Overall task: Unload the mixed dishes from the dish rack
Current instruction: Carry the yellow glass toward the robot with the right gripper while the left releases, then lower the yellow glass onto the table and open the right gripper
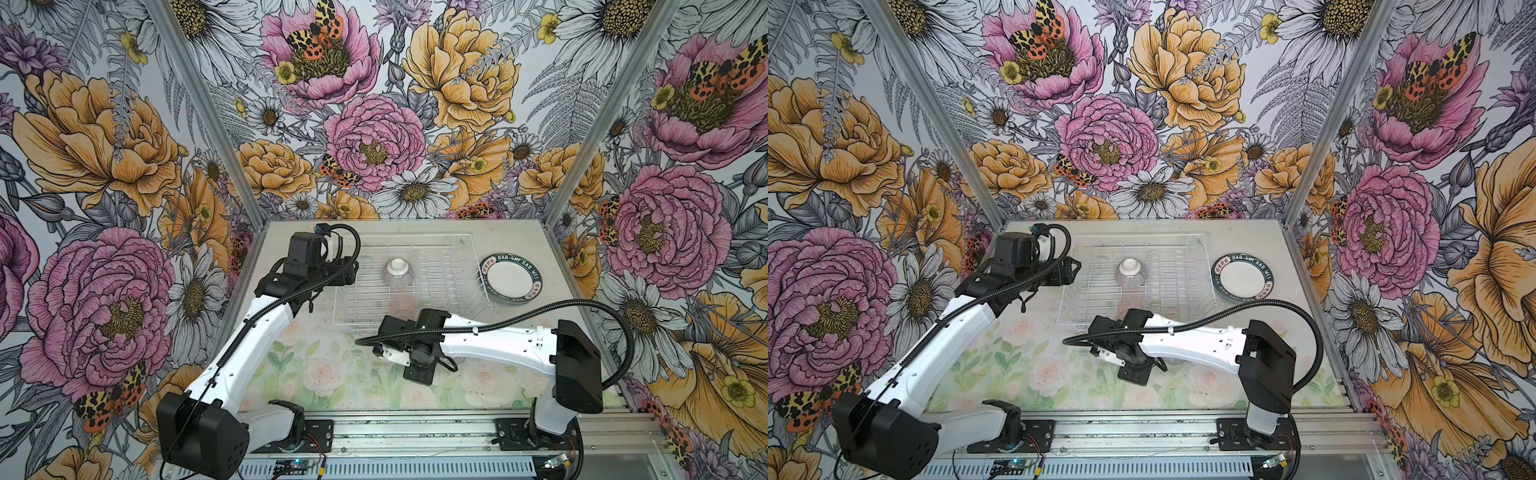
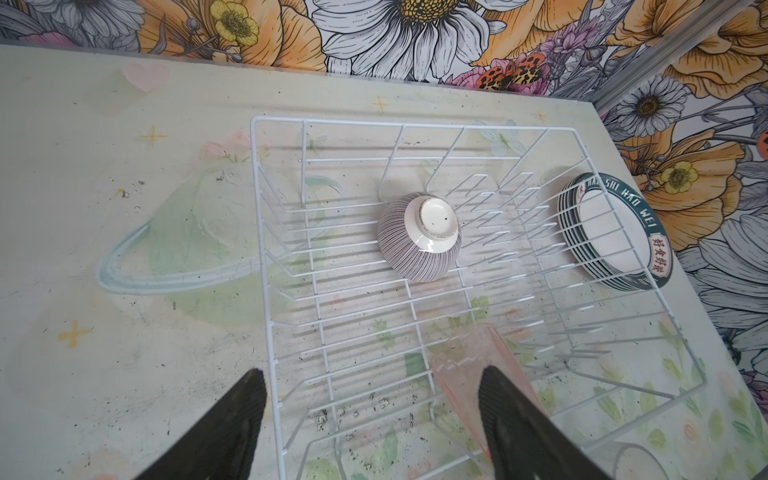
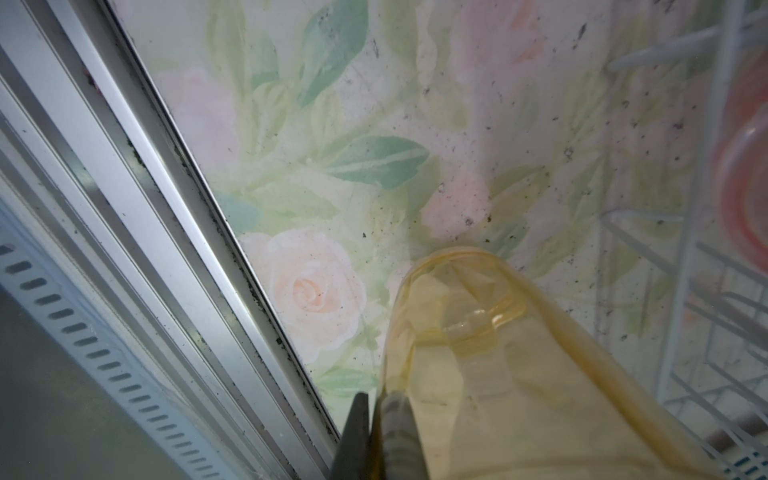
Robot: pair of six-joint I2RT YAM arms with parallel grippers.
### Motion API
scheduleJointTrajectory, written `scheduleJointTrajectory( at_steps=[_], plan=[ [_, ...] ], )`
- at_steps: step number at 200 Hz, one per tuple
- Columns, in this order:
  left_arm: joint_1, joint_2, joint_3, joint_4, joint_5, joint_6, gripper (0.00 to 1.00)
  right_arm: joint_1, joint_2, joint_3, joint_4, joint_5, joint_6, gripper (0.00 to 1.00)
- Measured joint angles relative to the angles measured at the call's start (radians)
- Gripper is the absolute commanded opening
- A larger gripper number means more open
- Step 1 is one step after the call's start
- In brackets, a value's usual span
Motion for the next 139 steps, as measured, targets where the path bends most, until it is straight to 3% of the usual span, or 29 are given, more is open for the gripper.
scheduleJointTrajectory(
  at_steps=[139],
  plan=[
    [0.025, 0.0, -0.017, -0.007, 0.025, 0.023, 0.82, -0.028, 0.138, 0.074, -0.007, 0.054, -0.072, 0.0]
  ],
)
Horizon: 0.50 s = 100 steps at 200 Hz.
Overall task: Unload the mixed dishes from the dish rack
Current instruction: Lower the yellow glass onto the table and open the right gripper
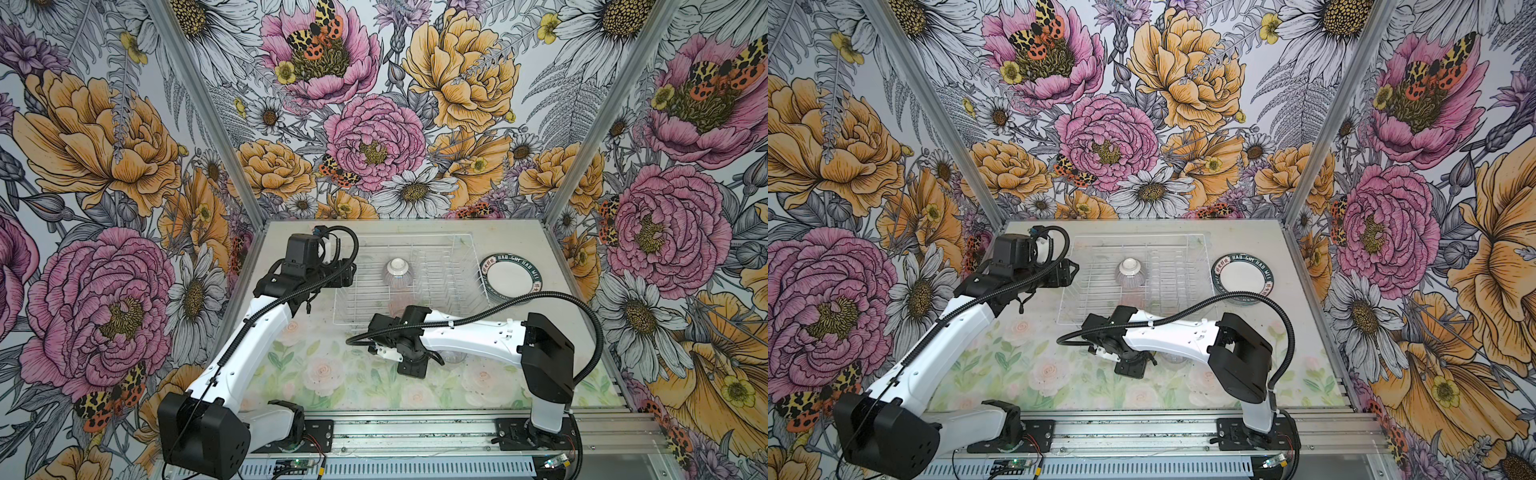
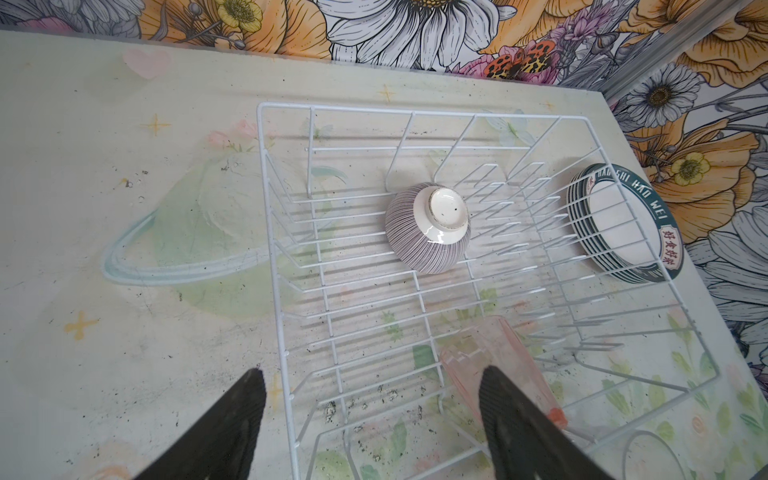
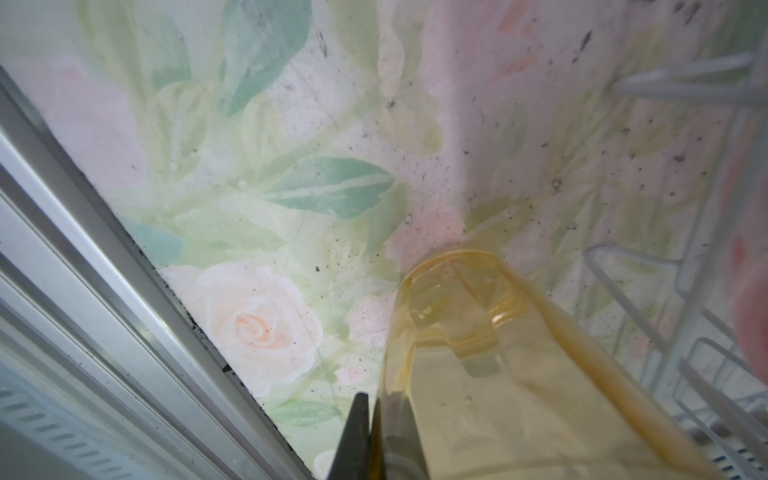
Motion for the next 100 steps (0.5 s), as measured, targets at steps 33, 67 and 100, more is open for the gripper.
scheduleJointTrajectory(
  at_steps=[33, 67, 100],
  plan=[
    [0.005, 0.0, 0.0, -0.001, 0.002, 0.002, 0.83, -0.008, 0.002, 0.001, 0.001, -0.016, -0.011, 0.04],
    [0.005, 0.0, 0.0, -0.007, 0.006, 0.003, 0.83, -0.017, 0.002, 0.001, 0.003, -0.032, -0.023, 0.16],
    [0.005, 0.0, 0.0, -0.02, 0.016, 0.003, 0.83, -0.024, 0.002, 0.002, 0.012, -0.034, -0.032, 0.24]
  ],
)
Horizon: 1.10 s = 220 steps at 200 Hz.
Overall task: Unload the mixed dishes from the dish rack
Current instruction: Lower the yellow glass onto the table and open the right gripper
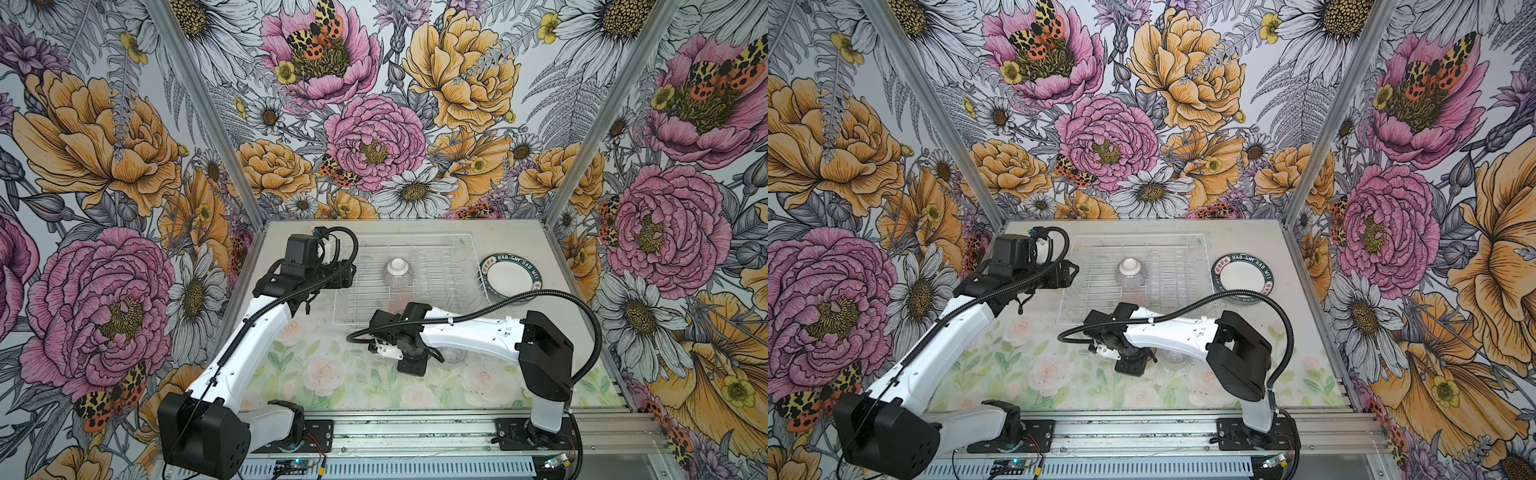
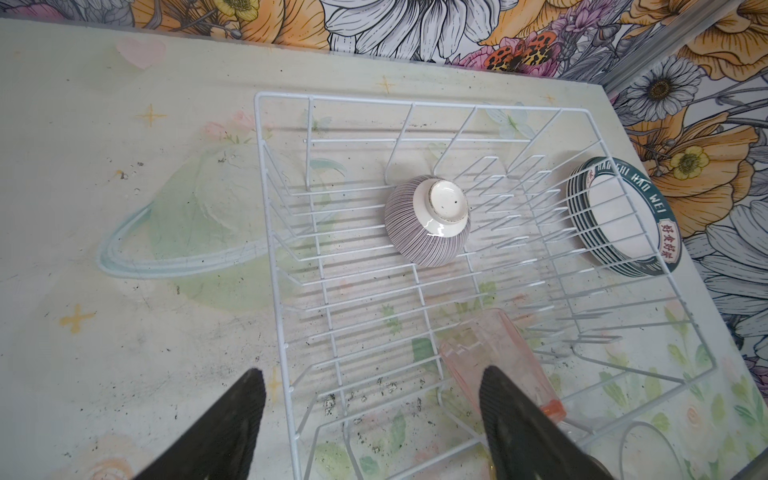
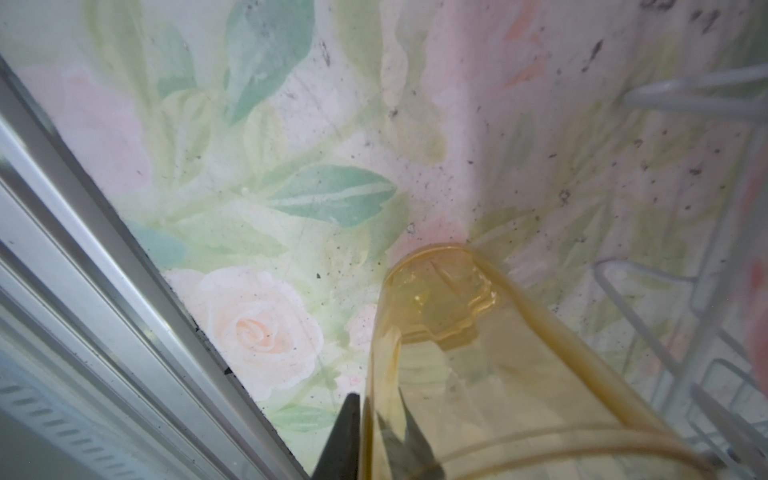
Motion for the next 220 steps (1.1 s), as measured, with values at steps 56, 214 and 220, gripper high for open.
scheduleJointTrajectory(
  at_steps=[56, 214, 220],
  plan=[
    [0.0, 0.0, 0.0, -0.006, 0.005, 0.0, 0.84, -0.008, -0.009, 0.0, 0.012, 0.001, 0.004, 0.4],
    [-0.408, 0.173, 0.117, -0.13, -0.219, -0.015, 0.89, -0.499, -0.637, -0.116, 0.243, -0.038, 0.214, 0.56],
    [-0.429, 0.191, 0.133, -0.134, -0.229, -0.018, 0.89, -0.52, -0.661, -0.14, 0.262, -0.039, 0.227, 0.56]
  ],
)
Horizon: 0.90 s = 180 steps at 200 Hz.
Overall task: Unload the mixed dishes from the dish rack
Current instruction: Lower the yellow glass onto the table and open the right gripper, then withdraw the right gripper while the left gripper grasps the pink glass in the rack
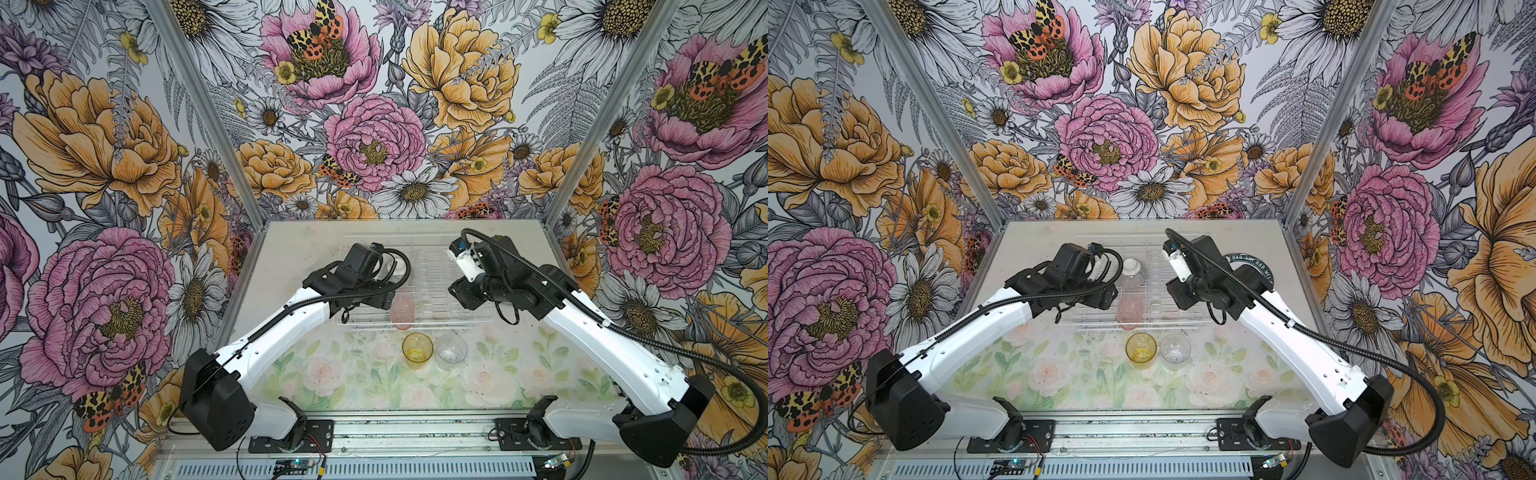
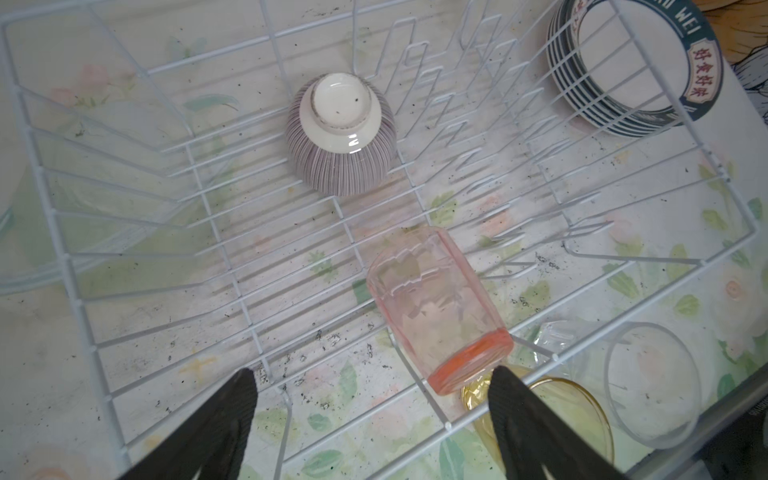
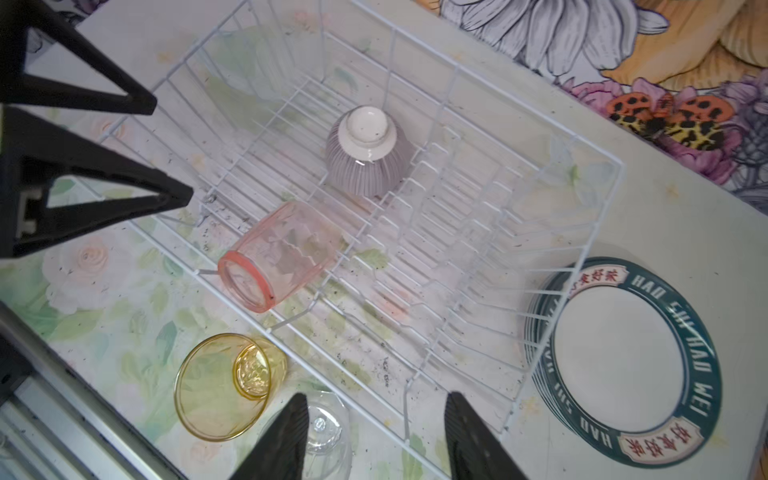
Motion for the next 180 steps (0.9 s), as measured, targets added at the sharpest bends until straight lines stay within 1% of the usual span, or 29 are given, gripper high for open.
scheduleJointTrajectory(
  at_steps=[22, 41, 79, 130, 180],
  plan=[
    [-0.067, 0.073, 0.056, -0.004, -0.028, -0.02, 0.9, -0.041, -0.056, -0.077, 0.066, -0.011, 0.034, 0.57],
    [-0.097, 0.138, 0.092, -0.007, -0.034, -0.039, 0.9, -0.069, -0.081, -0.128, 0.12, -0.029, 0.054, 0.57],
    [-0.122, 0.241, 0.119, -0.013, -0.033, -0.073, 0.9, -0.112, -0.106, -0.171, 0.188, -0.065, 0.066, 0.57],
    [-0.134, 0.298, 0.158, -0.054, -0.032, -0.109, 0.91, -0.159, -0.153, -0.217, 0.249, -0.117, 0.063, 0.58],
    [-0.168, 0.366, 0.227, -0.127, -0.039, -0.126, 0.91, -0.189, -0.19, -0.261, 0.291, -0.165, 0.063, 0.58]
  ],
)
